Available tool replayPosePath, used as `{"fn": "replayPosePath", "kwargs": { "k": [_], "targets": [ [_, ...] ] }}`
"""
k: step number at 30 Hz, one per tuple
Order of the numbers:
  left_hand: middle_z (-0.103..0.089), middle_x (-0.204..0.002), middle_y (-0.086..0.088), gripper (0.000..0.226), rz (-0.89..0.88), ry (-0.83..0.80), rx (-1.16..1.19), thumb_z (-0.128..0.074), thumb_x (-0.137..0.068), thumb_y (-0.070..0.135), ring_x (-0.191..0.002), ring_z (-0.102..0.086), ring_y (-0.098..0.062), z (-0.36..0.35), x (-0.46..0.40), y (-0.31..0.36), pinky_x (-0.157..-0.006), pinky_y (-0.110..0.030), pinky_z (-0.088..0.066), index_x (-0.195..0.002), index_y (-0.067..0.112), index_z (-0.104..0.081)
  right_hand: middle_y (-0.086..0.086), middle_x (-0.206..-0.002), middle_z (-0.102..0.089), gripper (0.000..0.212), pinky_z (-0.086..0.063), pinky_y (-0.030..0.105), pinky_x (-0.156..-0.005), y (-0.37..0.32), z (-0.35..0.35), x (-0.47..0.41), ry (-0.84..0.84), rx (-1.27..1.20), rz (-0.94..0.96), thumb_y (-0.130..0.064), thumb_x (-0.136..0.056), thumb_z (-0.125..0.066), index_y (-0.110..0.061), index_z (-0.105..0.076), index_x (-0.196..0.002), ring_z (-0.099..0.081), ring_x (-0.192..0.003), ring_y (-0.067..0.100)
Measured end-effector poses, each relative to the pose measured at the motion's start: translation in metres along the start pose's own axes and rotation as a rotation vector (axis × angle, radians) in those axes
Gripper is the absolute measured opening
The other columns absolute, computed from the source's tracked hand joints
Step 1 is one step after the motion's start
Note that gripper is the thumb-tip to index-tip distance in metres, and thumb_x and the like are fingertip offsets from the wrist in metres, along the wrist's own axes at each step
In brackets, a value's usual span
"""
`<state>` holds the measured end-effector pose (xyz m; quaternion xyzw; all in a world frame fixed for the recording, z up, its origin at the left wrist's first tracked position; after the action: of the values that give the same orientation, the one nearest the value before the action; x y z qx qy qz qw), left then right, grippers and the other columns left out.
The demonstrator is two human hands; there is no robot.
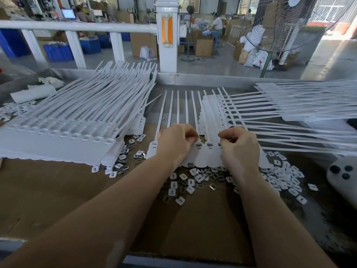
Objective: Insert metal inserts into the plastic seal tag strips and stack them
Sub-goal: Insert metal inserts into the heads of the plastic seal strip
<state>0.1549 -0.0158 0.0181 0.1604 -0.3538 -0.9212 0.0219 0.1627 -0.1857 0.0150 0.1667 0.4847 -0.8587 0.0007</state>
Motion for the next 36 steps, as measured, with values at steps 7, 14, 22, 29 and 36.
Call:
{"fn": "replayPosePath", "kwargs": {
  "k": [7,14,22,29,36],
  "targets": [
    [-0.067,-0.102,0.01,0.015,-0.161,-0.042,-0.259,-0.056,-0.091,0.027,-0.101,-0.054,-0.014,-0.006,0.004,0.012,-0.095,-0.035,-0.031,-0.097,0.029,-0.069,0.002,-0.094,-0.066,0.021,-0.049,0.032,-0.082,0.0,-0.001,0.0,-0.003,0.006,0.004,-0.006,-0.086,-0.053,-0.024,-0.064,-0.085,-0.06,-0.088,0.016],
    [-0.06,-0.118,0.014,0.027,-0.295,-0.094,-0.431,-0.044,-0.097,0.03,-0.11,-0.044,-0.013,-0.014,0.013,0.015,-0.094,-0.033,-0.027,-0.113,0.035,-0.065,0.002,-0.095,-0.065,0.019,-0.049,0.03,-0.081,0.0,-0.002,0.0,-0.014,0.004,-0.005,-0.007,-0.087,-0.054,-0.023,-0.065,-0.086,-0.06,-0.089,0.015],
    [-0.049,-0.124,0.013,0.037,-0.405,-0.072,-0.613,-0.047,-0.09,0.015,-0.113,-0.033,-0.014,-0.012,0.016,0.027,-0.086,-0.032,-0.014,-0.117,0.038,-0.057,0.0,-0.093,-0.065,0.02,-0.05,0.031,-0.08,-0.001,0.0,0.001,-0.007,0.003,-0.005,-0.006,-0.086,-0.054,-0.023,-0.065,-0.086,-0.059,-0.088,0.015],
    [-0.05,-0.117,0.017,0.034,-0.213,-0.097,-0.376,-0.046,-0.09,0.011,-0.111,-0.034,-0.01,-0.007,0.008,0.012,-0.075,-0.023,-0.007,-0.102,0.036,-0.066,0.002,-0.089,-0.065,0.02,-0.053,0.033,-0.071,0.005,0.01,-0.001,0.069,-0.143,-0.057,-0.005,-0.087,-0.056,-0.022,-0.066,-0.086,-0.061,-0.078,0.018],
    [-0.055,-0.11,0.017,0.019,-0.075,-0.065,-0.229,-0.054,-0.091,0.023,-0.112,-0.041,-0.011,0.0,0.012,-0.006,-0.086,-0.027,-0.019,-0.099,0.033,-0.068,0.001,-0.095,-0.066,0.025,-0.048,0.046,-0.088,0.022,0.03,-0.001,0.242,-0.096,-0.191,-0.006,-0.086,-0.052,-0.027,-0.065,-0.088,-0.062,-0.089,0.026]
  ]
}}
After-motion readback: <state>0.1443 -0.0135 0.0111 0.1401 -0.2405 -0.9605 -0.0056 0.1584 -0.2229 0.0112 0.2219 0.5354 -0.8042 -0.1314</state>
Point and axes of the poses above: each hand's wrist, its own x-axis away from the middle knuckle, its own z-axis out of the back of the hand, y = z × x, the point moved 10 cm from there along -x, towards the middle knuckle
